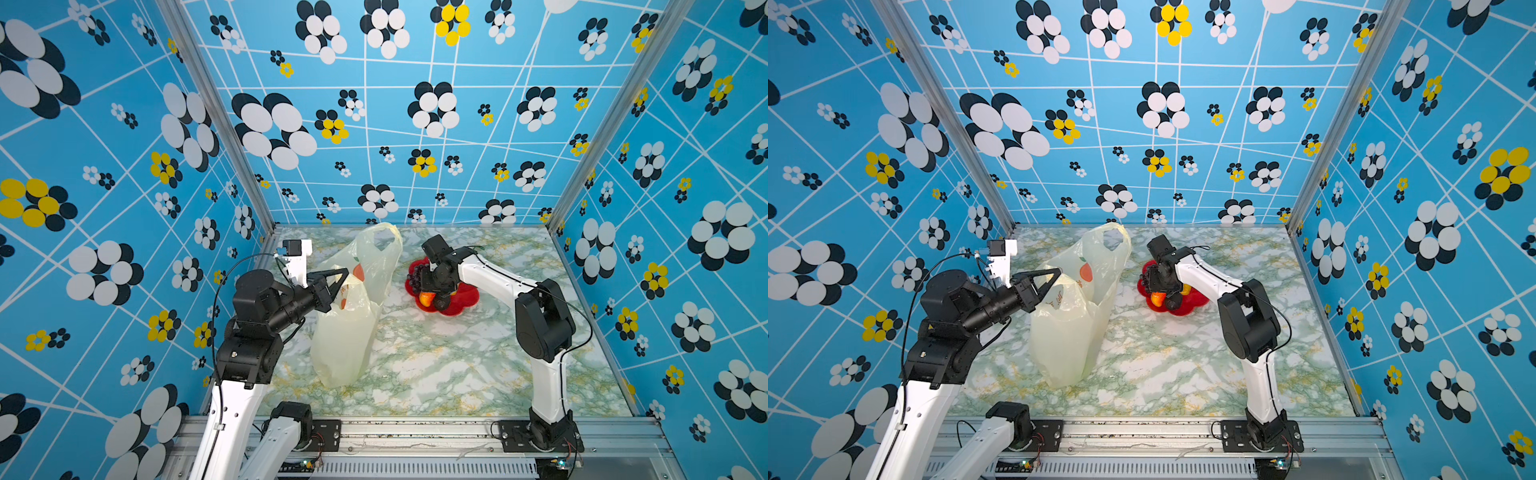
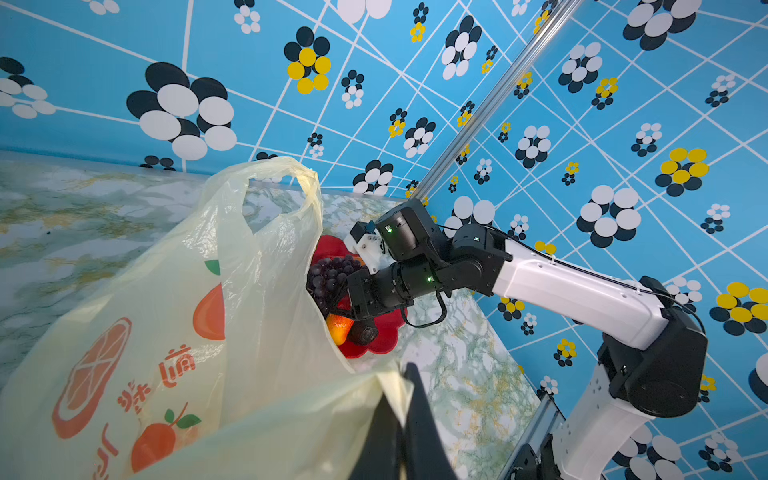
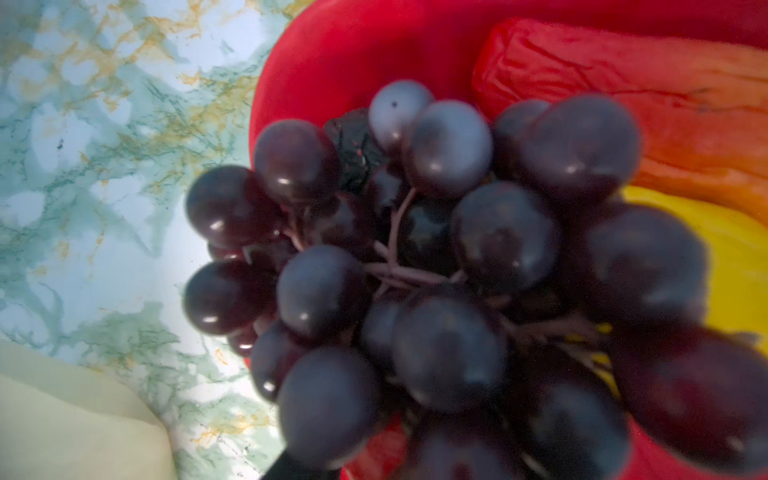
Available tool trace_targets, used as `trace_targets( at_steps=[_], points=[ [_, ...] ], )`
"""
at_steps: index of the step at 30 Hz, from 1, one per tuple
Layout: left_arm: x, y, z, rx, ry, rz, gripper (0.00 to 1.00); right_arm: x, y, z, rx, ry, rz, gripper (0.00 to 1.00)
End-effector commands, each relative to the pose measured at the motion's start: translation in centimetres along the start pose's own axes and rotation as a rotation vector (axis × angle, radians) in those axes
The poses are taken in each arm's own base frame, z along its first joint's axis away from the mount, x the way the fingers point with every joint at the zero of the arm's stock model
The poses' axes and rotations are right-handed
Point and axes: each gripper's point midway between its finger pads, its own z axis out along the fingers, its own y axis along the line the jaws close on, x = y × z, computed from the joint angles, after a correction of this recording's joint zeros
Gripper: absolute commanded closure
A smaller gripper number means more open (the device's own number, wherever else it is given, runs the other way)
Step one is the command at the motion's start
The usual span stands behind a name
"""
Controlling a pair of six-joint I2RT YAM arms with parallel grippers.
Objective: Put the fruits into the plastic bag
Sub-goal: 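Close the right gripper on the red apple, then lift the red apple and carry it into the bag mouth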
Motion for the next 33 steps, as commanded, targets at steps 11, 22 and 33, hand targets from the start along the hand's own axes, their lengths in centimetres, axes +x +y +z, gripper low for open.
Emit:
trace_targets(
  at_steps=[11,22,33],
  points=[
    [-0.5,-0.5,0.0,0.045,-0.036,-0.029,1.00,-1.0,0.4,-6.4,-0.098,-0.100,0.032,0.58],
    [-0.1,-1.2,0.6,0.103,-0.023,-0.058,1.00,-5.3,6.2,-18.9,-0.437,-0.297,0.011,0.60],
    [0.3,-2.2,1.4,0.138,0.004,-0.036,1.00,-5.1,16.7,-22.4,-0.791,-0.197,-0.093,0.62]
  ],
)
